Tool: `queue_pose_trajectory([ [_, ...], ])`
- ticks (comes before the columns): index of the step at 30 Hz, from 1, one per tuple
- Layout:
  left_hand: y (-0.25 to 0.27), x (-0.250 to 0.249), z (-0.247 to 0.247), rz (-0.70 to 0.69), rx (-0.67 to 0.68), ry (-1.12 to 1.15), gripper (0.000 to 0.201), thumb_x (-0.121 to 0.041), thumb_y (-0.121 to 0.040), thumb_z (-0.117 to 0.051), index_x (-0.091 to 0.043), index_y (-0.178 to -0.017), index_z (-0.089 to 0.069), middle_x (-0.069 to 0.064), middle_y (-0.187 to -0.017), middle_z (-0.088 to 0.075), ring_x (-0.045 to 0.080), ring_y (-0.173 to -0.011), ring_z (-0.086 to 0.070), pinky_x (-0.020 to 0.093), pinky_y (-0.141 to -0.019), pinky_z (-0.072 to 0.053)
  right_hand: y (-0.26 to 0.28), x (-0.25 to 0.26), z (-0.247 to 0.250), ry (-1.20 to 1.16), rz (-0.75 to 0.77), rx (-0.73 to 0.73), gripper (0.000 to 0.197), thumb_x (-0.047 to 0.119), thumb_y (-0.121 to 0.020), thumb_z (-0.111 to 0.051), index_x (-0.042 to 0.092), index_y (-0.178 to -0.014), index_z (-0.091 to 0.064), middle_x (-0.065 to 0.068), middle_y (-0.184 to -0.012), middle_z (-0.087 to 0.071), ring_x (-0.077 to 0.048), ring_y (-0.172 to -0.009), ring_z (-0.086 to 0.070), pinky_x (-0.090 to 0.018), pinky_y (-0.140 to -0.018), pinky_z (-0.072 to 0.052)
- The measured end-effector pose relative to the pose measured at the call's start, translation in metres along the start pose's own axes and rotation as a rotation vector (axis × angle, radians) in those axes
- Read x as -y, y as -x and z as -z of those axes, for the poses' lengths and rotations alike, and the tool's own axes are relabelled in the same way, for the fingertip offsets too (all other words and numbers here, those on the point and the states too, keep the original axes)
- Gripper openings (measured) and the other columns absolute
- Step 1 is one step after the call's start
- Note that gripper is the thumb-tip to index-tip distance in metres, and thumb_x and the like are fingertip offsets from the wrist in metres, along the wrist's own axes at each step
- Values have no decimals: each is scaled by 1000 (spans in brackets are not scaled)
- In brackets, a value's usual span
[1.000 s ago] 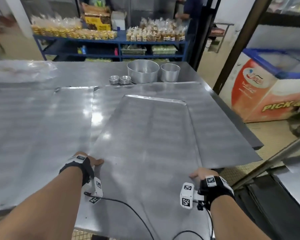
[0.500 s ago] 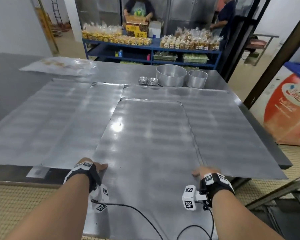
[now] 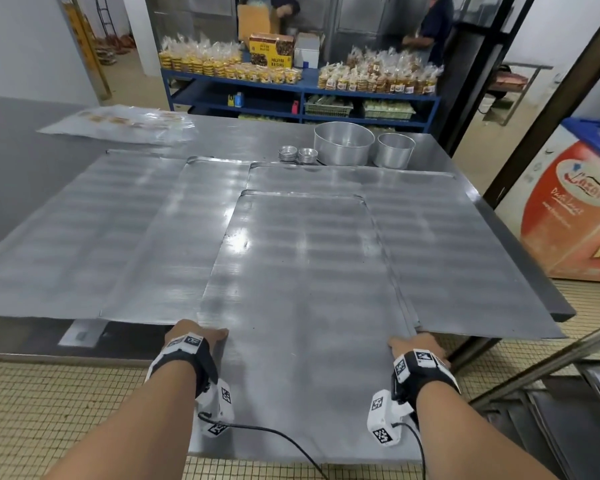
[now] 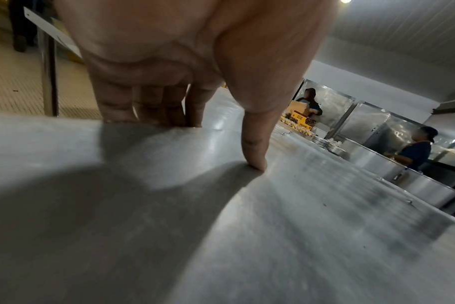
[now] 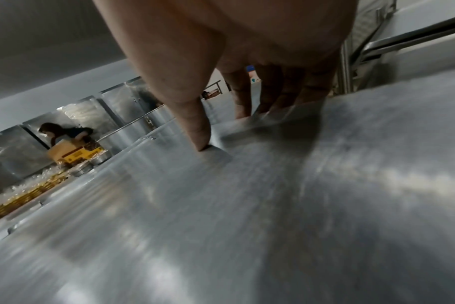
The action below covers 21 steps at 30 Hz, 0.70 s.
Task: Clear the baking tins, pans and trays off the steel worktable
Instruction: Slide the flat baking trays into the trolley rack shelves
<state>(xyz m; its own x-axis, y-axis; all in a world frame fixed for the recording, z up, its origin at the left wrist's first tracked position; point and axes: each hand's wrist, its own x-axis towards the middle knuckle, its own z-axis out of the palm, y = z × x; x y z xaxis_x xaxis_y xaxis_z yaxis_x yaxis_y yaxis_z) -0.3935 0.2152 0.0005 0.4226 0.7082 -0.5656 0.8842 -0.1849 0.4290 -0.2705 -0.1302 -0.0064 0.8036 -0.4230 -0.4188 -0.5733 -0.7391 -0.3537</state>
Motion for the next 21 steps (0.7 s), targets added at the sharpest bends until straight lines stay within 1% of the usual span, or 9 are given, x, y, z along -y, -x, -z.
queue_pose_trajectory([
  [2, 4, 5, 1, 11, -36, 28, 44, -38, -79, -78, -3, -74, -51, 12, -83, -58, 25, -64, -52, 31, -61, -42, 4, -4, -2, -37, -12, 34, 41, 33, -67, -67, 9, -100, -66, -11, -110, -67, -36, -106, -61, -41, -97, -49],
  [6, 6, 10, 4, -10, -15, 14, 47, -39, -76, -80, -2, -97, -61, 14, -96, -61, 31, -82, -57, 33, -70, -45, 4, -8, 3, -187, 6, 72, 39, 32, -62, -73, 4, -88, -67, -9, -81, -70, -30, -76, -67, -40, -83, -57],
  [8, 8, 11, 4, -20, -23, 5, 43, -38, -76, -80, -2, -94, -62, 15, -99, -64, 32, -83, -58, 33, -71, -45, 5, -6, 11, -212, 29, 69, 32, 29, -64, -73, 5, -83, -66, -6, -74, -68, -27, -70, -67, -39, -81, -58],
  [10, 12, 9, 1, -2, -50, 11, 38, -35, -77, -79, -6, -76, -56, 14, -94, -62, 30, -79, -56, 33, -70, -44, 3, -5, 16, -224, 41, 82, 27, 27, -67, -72, 5, -82, -67, -7, -77, -69, -28, -73, -68, -38, -81, -58],
  [12, 16, 6, -2, 27, -60, 20, 39, -35, -77, -80, -8, -70, -51, 14, -94, -63, 30, -78, -56, 32, -70, -44, -2, -4, 20, -215, 64, 120, 20, 23, -77, -71, 5, -85, -68, -11, -88, -70, -30, -85, -69, -35, -80, -57],
  [14, 22, 2, -5, 37, -55, 8, 39, -38, -74, -81, -7, -81, -58, 15, -105, -67, 31, -87, -60, 33, -76, -49, -8, -6, 20, -215, 74, 178, 28, 20, -88, -68, 2, -109, -68, -16, -110, -68, -30, -93, -64, -29, -75, -48],
  [16, 22, 1, -11, 47, -78, -37, 53, -45, -69, -81, -7, -101, -62, 14, -115, -65, 31, -102, -61, 37, -90, -51, -13, -6, 17, -211, 96, 213, 40, 20, -90, -66, -1, -123, -62, -16, -112, -64, -25, -86, -53, -28, -72, -41],
  [19, 24, -3, -17, 84, -105, -68, 61, -48, -69, -81, -7, -110, -61, 14, -119, -64, 31, -112, -58, 40, -99, -48, -16, -2, 16, -184, 61, 155, 33, 21, -80, -69, 4, -107, -68, -7, -91, -64, -28, -81, -60, -33, -77, -51],
  [21, 27, -7, -18, 96, -104, -61, 63, -46, -67, -84, -6, -111, -62, 15, -121, -63, 34, -113, -57, 41, -99, -48, -16, -3, 19, -165, 26, 90, 31, 26, -73, -68, 7, -98, -66, -9, -94, -65, -32, -90, -62, -34, -80, -49],
])
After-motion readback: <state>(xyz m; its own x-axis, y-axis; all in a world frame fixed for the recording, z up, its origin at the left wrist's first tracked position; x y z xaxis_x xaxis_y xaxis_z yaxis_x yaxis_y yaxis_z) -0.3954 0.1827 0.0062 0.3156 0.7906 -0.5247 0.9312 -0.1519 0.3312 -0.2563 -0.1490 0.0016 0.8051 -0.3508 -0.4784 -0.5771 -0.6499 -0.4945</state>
